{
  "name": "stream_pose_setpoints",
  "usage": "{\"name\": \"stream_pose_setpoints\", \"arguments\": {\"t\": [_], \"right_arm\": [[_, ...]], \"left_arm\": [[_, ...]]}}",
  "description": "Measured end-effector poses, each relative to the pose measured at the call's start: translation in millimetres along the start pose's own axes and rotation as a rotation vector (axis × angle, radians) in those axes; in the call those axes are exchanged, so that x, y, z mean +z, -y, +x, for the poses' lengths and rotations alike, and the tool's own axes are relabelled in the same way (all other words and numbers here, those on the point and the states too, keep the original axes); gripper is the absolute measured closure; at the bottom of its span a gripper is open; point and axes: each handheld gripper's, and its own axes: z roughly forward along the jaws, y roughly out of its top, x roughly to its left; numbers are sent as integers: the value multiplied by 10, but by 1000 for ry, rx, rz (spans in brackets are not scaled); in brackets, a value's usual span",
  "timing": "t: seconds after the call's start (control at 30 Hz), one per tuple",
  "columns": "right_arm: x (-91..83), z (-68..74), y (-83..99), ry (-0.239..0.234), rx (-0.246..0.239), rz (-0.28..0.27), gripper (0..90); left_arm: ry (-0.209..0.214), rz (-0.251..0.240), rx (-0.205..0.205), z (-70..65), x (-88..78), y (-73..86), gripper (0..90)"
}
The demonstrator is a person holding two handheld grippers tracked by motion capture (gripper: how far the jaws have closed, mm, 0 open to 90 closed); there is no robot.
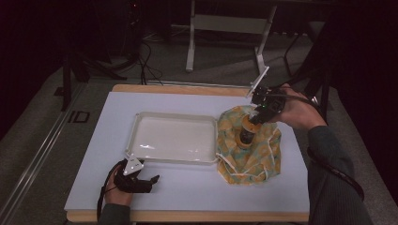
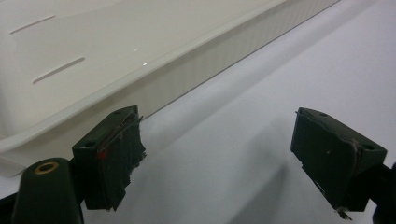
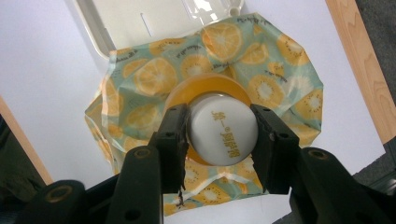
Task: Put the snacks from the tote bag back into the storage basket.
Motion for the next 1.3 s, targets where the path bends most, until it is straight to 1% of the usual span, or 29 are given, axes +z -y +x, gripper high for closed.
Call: {"name": "stream_pose_setpoints", "arguments": {"t": [0.2, 0.37, 0.57, 0.87, 0.97, 1.0, 1.1, 1.3], "right_arm": [[-34, 14, -42, 1, -14, -11, 590], [-58, 30, -63, 5, -15, -12, 590], [-83, 54, -96, 7, -32, -10, 590], [-207, 68, -157, 21, -38, -31, 590], [-230, 81, -185, 15, -37, -31, 590], [-233, 83, -198, 14, -46, -35, 590], [-239, 95, -225, 9, -49, -34, 590], [-244, 111, -277, 8, -55, -42, 590]], "left_arm": [[0, -5, -2, 0, -2, 2, 167], [1, -5, -3, -1, -2, 2, 167], [1, -5, -2, 0, -2, 2, 167], [2, -5, -2, 0, -1, 2, 167], [1, -5, -2, -1, -2, 2, 167], [-1, -6, -2, -1, -2, 2, 167], [1, -6, -1, -1, -1, 2, 167], [2, -5, -2, 0, -1, 2, 167]]}}
